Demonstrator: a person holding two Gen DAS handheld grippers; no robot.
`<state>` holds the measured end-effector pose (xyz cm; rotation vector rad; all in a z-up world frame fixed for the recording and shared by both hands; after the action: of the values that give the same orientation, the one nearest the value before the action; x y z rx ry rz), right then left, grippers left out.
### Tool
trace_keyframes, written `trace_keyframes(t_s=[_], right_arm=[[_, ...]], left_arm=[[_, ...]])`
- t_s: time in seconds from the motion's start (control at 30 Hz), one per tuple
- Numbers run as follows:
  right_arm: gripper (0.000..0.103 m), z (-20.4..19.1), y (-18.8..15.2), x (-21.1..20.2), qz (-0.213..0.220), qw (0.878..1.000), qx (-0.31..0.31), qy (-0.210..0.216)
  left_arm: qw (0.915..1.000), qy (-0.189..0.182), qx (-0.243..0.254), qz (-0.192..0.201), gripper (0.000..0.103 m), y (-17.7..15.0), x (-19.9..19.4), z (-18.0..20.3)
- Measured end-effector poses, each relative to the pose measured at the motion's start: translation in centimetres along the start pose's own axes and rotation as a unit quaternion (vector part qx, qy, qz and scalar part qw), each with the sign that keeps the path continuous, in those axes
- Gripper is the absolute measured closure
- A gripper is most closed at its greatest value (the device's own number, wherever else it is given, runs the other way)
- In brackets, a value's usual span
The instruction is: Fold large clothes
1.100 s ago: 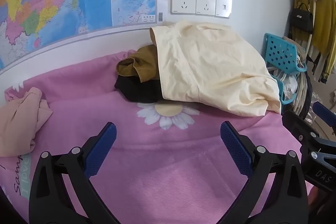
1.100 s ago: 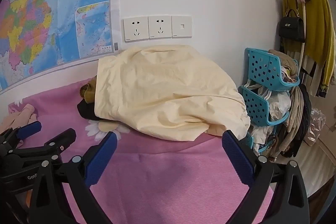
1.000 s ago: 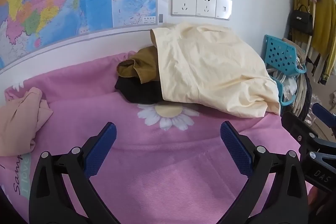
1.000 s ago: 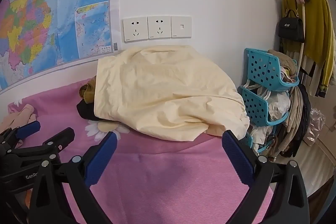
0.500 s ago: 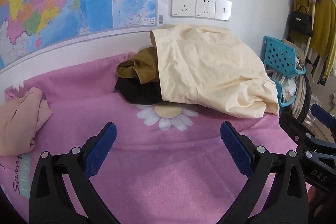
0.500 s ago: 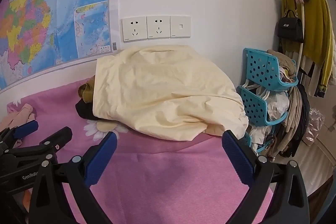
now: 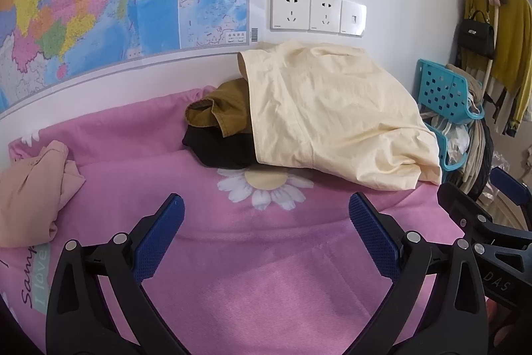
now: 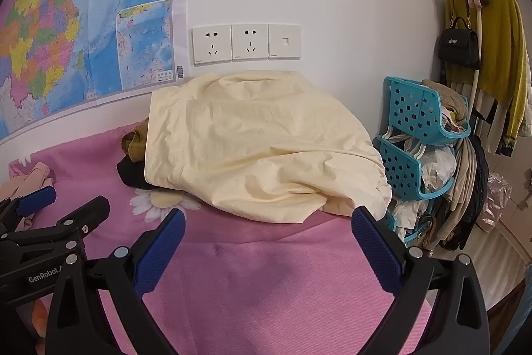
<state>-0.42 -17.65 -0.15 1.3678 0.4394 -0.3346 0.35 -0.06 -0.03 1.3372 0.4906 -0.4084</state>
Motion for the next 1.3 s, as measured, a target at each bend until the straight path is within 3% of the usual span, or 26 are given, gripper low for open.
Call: trace_keyframes(t_s=[1.3], right_arm=[[0.006,-0.2,0.4,1.7,-0.005,1.0,-0.017,0.002]], left_arm=[[0.9998,0.005,-0.011,-0.016,0.005,0.2,1.6,-0.4]])
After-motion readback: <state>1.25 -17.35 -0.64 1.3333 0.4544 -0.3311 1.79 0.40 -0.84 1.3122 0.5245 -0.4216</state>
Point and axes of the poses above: each gripper's, at about its wrist camera, not at the fingertips, and x roughly the way its jaws point, z to its right, y to its top, the point moved 1 cm from there along x, roughly the way its jaws point, and after that the axes turned 10 degrees about -x, right-handed, at the moved point
